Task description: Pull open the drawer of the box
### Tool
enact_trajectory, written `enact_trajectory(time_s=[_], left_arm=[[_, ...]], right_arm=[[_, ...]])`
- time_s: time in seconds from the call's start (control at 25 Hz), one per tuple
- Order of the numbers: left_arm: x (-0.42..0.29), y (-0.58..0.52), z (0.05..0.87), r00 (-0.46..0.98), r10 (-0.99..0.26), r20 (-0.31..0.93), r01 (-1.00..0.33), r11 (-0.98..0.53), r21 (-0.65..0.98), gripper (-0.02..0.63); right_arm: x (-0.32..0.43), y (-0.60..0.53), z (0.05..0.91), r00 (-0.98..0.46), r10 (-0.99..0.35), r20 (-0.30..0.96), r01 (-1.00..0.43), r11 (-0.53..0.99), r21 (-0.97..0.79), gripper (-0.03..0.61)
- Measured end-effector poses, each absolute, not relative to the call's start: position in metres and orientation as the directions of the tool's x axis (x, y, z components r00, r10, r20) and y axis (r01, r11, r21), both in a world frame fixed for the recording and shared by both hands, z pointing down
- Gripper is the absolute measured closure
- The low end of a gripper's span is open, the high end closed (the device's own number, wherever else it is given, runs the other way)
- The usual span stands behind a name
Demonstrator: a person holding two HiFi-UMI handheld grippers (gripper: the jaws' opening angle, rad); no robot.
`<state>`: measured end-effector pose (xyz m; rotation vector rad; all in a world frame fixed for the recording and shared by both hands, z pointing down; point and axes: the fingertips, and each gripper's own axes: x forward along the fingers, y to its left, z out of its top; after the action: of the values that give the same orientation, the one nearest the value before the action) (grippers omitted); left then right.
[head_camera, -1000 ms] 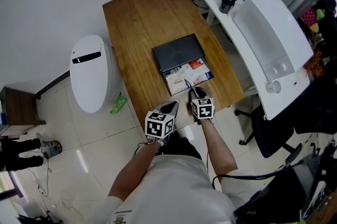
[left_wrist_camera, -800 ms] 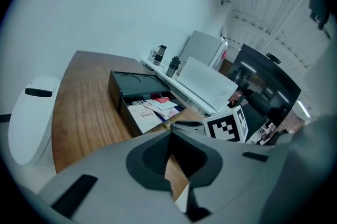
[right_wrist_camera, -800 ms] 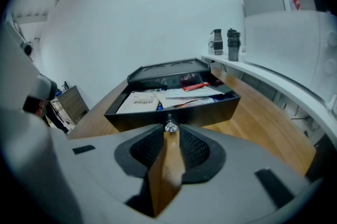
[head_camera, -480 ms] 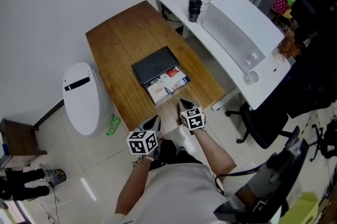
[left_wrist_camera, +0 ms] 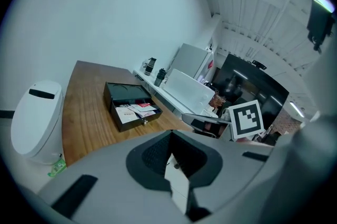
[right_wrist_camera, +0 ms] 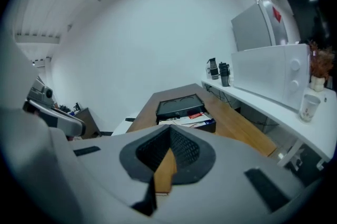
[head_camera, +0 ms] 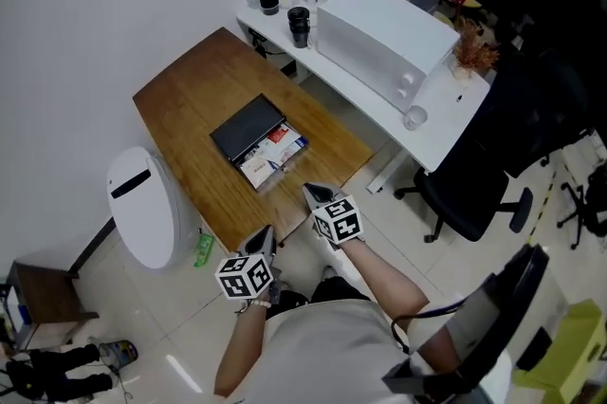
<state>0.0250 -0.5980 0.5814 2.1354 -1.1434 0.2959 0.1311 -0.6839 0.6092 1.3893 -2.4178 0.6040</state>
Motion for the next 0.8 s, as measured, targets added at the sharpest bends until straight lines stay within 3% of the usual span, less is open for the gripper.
enact_trajectory(time_s=[0.36, 0.6, 0.8], left_arm=[[0.017, -0.567, 0.535, 0.675, -0.615, 0.406, -0.736, -0.530, 0.421, 0.611], [-0.025, -0.526, 0.520, 0.718, -0.597, 0.357, -0.694, -0.575, 0.433, 0.611], [-0.054, -0.494, 0.536, 0.740, -0.565, 0.363, -0.670, -0.577, 0.467, 0.611]], right_arm=[[0.136, -0.603, 0.566, -0.414, -0.835, 0.363, -0.898, 0.310, -0.311, 0.589], [0.082, -0.540, 0.555, -0.394, -0.860, 0.324, -0.883, 0.256, -0.393, 0.591], [0.049, -0.492, 0.563, -0.378, -0.852, 0.361, -0.895, 0.238, -0.377, 0.591]])
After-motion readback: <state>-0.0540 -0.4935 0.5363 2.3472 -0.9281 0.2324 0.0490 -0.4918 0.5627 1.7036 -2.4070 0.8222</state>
